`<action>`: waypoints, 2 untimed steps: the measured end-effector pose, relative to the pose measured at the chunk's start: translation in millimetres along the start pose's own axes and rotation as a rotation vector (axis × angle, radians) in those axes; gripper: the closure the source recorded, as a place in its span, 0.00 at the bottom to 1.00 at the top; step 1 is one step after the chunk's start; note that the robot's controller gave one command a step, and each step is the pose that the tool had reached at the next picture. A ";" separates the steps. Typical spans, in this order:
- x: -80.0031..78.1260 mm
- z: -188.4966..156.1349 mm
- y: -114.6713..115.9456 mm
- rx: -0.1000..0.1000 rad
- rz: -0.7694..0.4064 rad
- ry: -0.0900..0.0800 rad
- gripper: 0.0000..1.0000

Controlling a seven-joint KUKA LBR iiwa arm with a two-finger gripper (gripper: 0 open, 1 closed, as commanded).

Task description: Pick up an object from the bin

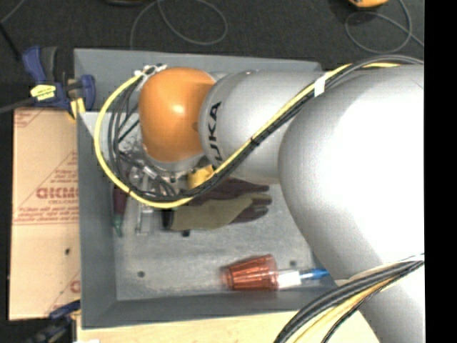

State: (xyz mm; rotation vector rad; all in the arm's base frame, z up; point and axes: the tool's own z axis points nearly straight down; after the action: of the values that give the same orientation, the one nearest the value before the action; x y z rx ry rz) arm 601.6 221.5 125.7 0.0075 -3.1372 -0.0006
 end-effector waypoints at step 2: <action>10.2 -7.6 -14.0 -0.001 -0.154 -0.006 0.00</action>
Offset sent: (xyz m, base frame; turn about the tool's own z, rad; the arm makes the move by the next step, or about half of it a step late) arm -0.0325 -0.0475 0.0133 -0.4473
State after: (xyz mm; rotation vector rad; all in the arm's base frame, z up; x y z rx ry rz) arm 591.5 207.4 133.4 0.2488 -3.1330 -0.0024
